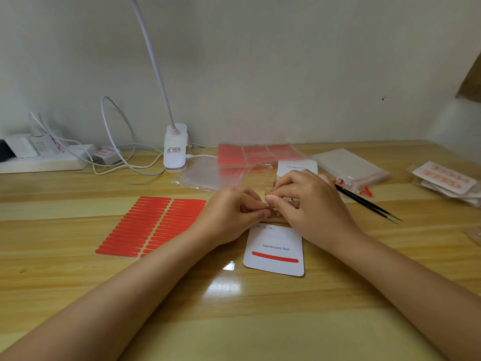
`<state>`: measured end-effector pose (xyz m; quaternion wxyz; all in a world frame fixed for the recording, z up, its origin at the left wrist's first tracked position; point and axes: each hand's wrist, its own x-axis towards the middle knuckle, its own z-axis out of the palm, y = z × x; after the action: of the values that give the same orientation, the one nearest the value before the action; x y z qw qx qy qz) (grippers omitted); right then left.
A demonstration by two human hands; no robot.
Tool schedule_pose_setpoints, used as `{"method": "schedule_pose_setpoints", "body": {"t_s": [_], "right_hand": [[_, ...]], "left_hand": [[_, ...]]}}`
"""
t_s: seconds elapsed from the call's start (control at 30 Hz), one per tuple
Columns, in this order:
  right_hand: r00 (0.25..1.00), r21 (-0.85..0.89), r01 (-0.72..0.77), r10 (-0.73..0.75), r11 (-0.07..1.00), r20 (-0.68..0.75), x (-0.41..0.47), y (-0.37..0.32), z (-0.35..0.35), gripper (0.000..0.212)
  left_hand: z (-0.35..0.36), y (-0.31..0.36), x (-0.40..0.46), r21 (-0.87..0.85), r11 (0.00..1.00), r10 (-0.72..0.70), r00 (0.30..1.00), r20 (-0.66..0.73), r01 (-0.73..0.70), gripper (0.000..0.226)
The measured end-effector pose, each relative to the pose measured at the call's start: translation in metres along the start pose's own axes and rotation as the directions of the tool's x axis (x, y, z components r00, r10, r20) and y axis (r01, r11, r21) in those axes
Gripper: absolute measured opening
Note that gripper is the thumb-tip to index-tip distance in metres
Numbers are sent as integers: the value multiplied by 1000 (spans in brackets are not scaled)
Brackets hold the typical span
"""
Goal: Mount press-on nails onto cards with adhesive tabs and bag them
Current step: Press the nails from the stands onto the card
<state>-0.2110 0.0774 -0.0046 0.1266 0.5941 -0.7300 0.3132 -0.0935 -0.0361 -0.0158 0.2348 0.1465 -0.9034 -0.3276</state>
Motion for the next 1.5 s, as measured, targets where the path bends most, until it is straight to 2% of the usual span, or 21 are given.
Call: {"method": "schedule_pose_setpoints", "body": {"t_s": [0.33, 0.47, 0.6, 0.77, 0.87, 1.0, 1.23, 1.37, 1.5], "right_hand": [[991, -25, -123, 122, 992, -46, 13, -1, 0, 22], [984, 138, -134, 148, 981, -101, 13, -4, -9, 17], [985, 267, -112, 143, 957, -97, 1, -8, -18, 10], [983, 366, -126, 165, 922, -76, -17, -8, -25, 12], [983, 420, -139, 176, 897, -52, -26, -7, -25, 12], [984, 457, -144, 177, 878, -30, -35, -6, -22, 13], [983, 445, -167, 181, 880, 12, -39, -5, -15, 23], [990, 381, -133, 139, 915, 11, -40, -7, -9, 15], [999, 277, -8, -1, 961, 33, -39, -9, -4, 11]], "left_hand": [[1, 1, -1, 41, 999, -1, 1000, -8, 1, 17], [-1, 1, 0, 53, 998, -17, 1000, 20, 16, 18], [-3, 2, 1, 44, 999, -20, 999, 42, 18, 16], [-9, 3, 0, 83, 995, -60, 996, 64, 55, 31], [-21, 2, -10, 166, 986, 12, 999, 31, -17, 32], [-30, 6, -37, 256, 953, 152, 987, 52, -160, 15], [-25, 20, -71, 389, 881, 211, 959, 187, -270, 30], [-20, 21, -73, 393, 877, 214, 957, 197, -277, 31], [-17, 17, -74, 347, 900, 212, 960, 182, -265, 32]]}}
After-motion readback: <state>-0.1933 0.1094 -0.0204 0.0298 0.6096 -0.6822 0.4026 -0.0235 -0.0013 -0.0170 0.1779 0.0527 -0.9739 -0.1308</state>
